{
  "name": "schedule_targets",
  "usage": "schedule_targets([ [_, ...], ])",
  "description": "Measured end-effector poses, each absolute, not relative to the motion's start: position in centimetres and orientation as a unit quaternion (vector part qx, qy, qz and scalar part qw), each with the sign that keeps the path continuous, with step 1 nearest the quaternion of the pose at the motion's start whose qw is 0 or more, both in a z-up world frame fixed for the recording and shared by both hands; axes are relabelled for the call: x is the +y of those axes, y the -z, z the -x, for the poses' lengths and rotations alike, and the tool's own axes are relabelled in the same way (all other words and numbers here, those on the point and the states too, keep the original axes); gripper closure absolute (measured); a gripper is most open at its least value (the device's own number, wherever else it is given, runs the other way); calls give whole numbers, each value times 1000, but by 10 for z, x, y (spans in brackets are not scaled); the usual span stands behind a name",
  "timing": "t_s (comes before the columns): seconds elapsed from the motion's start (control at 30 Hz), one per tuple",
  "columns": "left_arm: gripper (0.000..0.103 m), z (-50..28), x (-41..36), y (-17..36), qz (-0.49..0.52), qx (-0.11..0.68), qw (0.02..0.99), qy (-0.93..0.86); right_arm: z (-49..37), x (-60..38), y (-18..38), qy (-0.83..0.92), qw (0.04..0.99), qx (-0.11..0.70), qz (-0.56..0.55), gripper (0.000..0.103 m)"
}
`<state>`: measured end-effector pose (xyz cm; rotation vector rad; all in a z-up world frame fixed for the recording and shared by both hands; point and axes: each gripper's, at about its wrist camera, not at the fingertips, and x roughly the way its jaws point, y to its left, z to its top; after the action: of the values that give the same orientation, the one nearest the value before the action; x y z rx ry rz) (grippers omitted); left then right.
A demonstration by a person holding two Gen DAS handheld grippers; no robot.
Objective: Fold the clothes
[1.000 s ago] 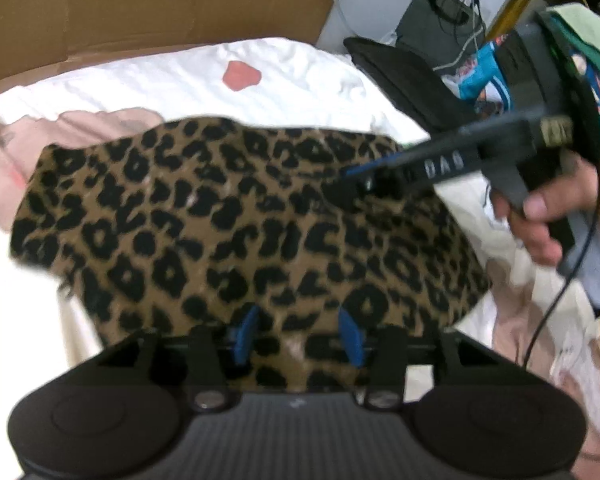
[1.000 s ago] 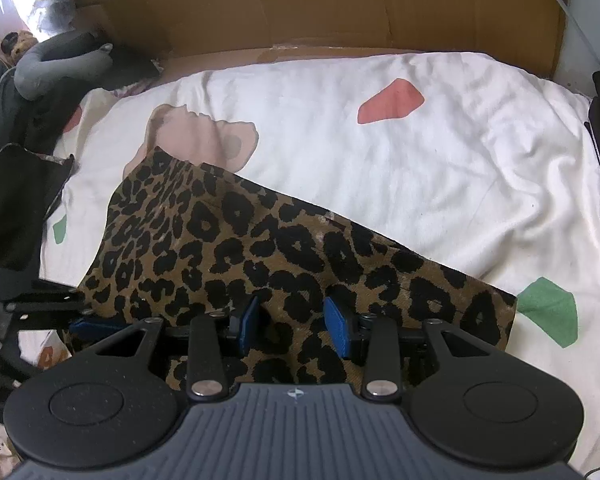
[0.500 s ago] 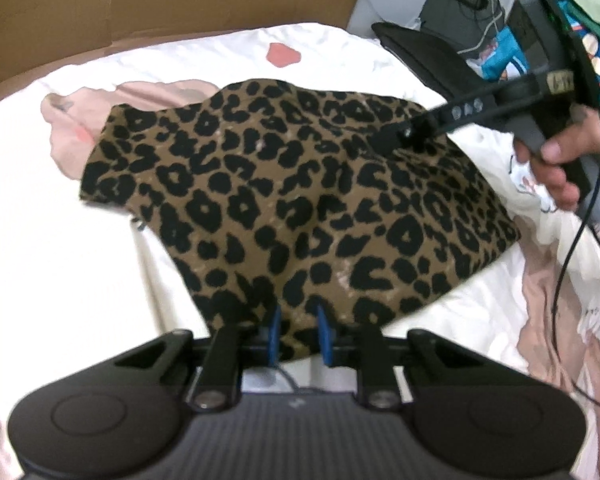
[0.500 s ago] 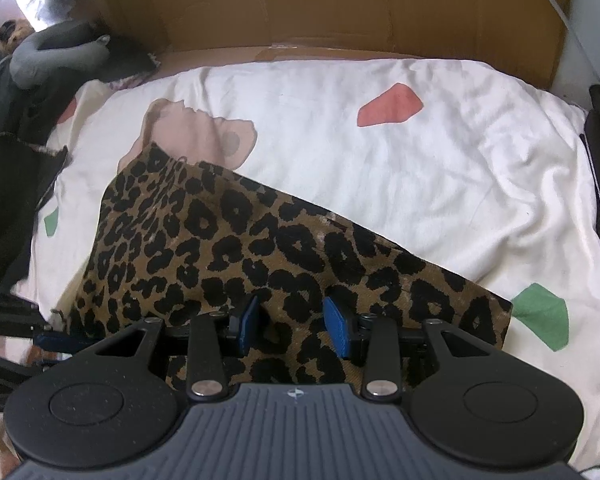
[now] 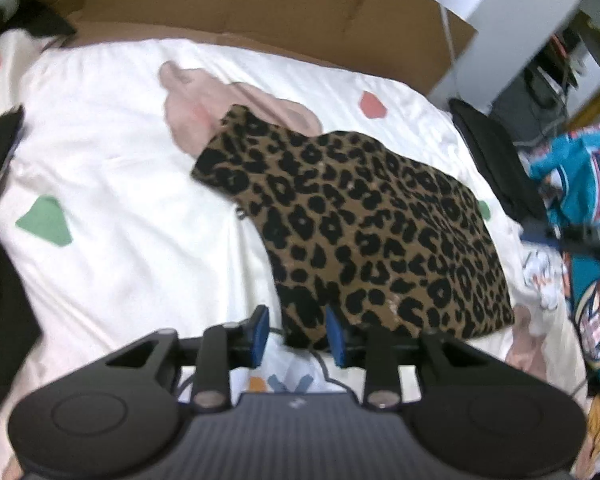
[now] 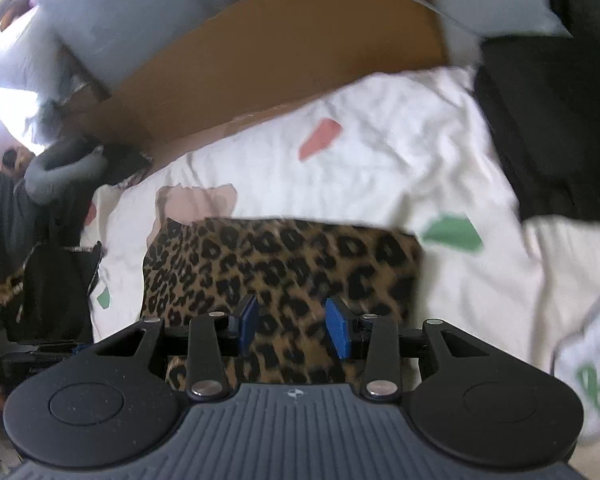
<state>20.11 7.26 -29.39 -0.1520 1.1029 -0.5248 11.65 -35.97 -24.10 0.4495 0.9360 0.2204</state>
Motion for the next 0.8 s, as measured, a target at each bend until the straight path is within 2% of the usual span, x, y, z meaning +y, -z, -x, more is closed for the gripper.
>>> schedule_targets([
  [0.1,59,-201,75,298,97,524,813,236,-97,-373,252,-92,847,458,-253,58],
  [0.4,60,-200,78,317,161,552,785,232,-50,-398,304,-76,751,487,-440,58],
  [0.57,60,-201,79,323,177,558,777,230,-45,-394,332,-62,703,502,-500,57],
  [0.8,60,-205,82,324,205,554,773,230,-42,-395,355,-27,683,491,-540,54],
])
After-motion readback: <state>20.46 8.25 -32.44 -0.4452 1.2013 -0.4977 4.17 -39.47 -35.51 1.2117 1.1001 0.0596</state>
